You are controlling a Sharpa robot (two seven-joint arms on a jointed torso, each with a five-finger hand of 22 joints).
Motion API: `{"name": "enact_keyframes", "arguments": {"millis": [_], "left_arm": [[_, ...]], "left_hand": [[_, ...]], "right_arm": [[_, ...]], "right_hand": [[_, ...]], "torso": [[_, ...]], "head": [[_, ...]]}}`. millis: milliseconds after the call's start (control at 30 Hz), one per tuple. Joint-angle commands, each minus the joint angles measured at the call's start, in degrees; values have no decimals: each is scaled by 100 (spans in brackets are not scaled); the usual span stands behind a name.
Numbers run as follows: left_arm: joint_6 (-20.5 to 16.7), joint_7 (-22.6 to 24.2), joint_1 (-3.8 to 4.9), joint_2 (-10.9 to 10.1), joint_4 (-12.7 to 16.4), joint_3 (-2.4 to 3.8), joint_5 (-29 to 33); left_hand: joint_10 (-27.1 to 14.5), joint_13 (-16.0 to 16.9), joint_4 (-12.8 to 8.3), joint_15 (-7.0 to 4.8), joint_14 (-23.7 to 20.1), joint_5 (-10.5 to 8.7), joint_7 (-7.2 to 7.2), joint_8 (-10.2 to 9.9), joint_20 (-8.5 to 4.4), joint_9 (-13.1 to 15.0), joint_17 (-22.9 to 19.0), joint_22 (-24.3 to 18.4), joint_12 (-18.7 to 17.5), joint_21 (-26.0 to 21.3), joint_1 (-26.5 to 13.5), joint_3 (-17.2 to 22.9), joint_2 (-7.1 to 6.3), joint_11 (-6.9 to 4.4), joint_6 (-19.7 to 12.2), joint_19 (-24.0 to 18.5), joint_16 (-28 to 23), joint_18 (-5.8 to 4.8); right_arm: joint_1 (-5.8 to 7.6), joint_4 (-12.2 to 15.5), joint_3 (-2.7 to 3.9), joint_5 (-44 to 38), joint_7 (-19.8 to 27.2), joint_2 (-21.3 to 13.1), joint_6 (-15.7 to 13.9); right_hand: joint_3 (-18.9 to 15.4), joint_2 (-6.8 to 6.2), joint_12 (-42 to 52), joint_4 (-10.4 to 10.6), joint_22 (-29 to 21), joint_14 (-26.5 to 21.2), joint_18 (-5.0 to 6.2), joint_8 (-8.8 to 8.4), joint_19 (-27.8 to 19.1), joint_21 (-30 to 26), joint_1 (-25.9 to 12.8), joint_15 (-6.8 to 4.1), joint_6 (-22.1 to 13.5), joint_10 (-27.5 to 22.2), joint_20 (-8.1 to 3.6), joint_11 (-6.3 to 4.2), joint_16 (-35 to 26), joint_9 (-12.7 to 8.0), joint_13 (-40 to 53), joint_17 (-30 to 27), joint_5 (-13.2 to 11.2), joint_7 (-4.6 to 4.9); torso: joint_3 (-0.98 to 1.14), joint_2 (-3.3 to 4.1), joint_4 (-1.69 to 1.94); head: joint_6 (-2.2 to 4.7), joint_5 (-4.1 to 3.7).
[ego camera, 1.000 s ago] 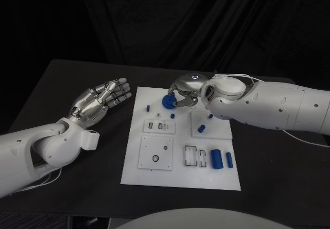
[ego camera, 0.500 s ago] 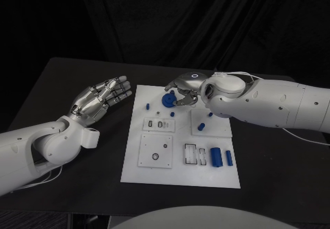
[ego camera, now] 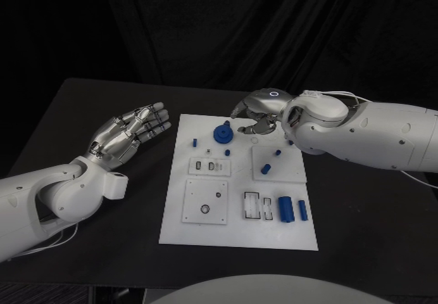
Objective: Assemble the parts on the task board
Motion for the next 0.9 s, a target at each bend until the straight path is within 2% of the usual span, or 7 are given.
{"name": "enact_keyframes", "arguments": {"millis": [33, 67, 267, 467, 633, 900], "left_arm": [[46, 191, -11, 25, 9, 5, -6], [49, 190, -11, 30, 7, 5, -6], [53, 190, -15, 38, -3, 5, -6], [57, 188, -17, 45, -9, 5, -6], [57, 185, -18, 49, -18, 5, -6], [57, 176, -18, 53, -27, 5, -6]], "left_hand": [[0, 5, 6, 41, -10, 22, 26, -1, 18, 3, 9, -5, -25, 33, 49, 41, -20, 41, 6, 34, 30, -42], [0, 5, 6, 42, -9, 21, 27, -1, 18, 3, 9, -5, -26, 33, 48, 43, -23, 42, 5, 34, 31, -43], [0, 5, 6, 42, -9, 21, 27, -1, 18, 3, 9, -5, -27, 33, 48, 44, -23, 42, 5, 35, 31, -44], [0, 5, 6, 42, -9, 21, 27, -1, 18, 3, 9, -5, -27, 33, 48, 44, -23, 42, 5, 35, 31, -44], [0, 5, 6, 42, -9, 21, 27, -1, 18, 3, 9, -5, -27, 33, 48, 44, -23, 42, 5, 35, 31, -44], [-1, 5, 7, 45, -9, 21, 28, -1, 18, 3, 9, -5, -29, 34, 48, 54, -24, 44, 2, 36, 33, -47]], "right_arm": [[-6, 24, -2, -37, 20, -27, 172], [-16, 11, -2, -37, 22, -30, 212], [-74, -86, -3, -37, 39, 1, 330], [-124, -137, -3, -37, 54, 31, 387], [-145, -149, -3, -37, 57, 61, 439], [-181, -214, -4, -37, 69, 184, 546]], "right_hand": [[4, 22, 15, 26, 1241, 606, 18, -2, 165, 44, -45, -42, 26, 606, -40, -37, 17, -10, 1508, 1510, -36, -13], [5, 25, 15, 28, 1242, 606, 18, -3, 166, 46, -47, -42, 27, 606, -40, -37, 17, -11, 1508, 1510, -38, -14], [7, 33, 15, 32, 1245, 606, 15, -20, 173, 55, -50, -46, 12, 606, -42, -43, 17, -27, 1508, 1510, -52, -24], [10, 38, 15, 33, 1245, 606, 16, -30, 173, 53, -50, -49, 3, 606, -44, -48, 17, -37, 1508, 1510, -60, -31], [16, 49, 15, 32, 1258, 606, 7, -23, 195, 89, -47, -55, 33, 606, -48, -56, 17, -43, 1508, 1510, -64, -39], [23, 59, 15, 30, 1256, 606, 8, -35, 193, 84, -42, -62, 28, 606, -52, -66, 17, -57, 1508, 1510, -66, -57]], "torso": [[-3, -16, -13], [-5, -23, -28], [-6, -29, -62], [15, -18, -43], [1, -25, -35], [-7, -27, -30]], "head": [[-18, 4], [-23, 17], [-52, 57], [-63, 57], [-82, 50], [-91, 22]]}}
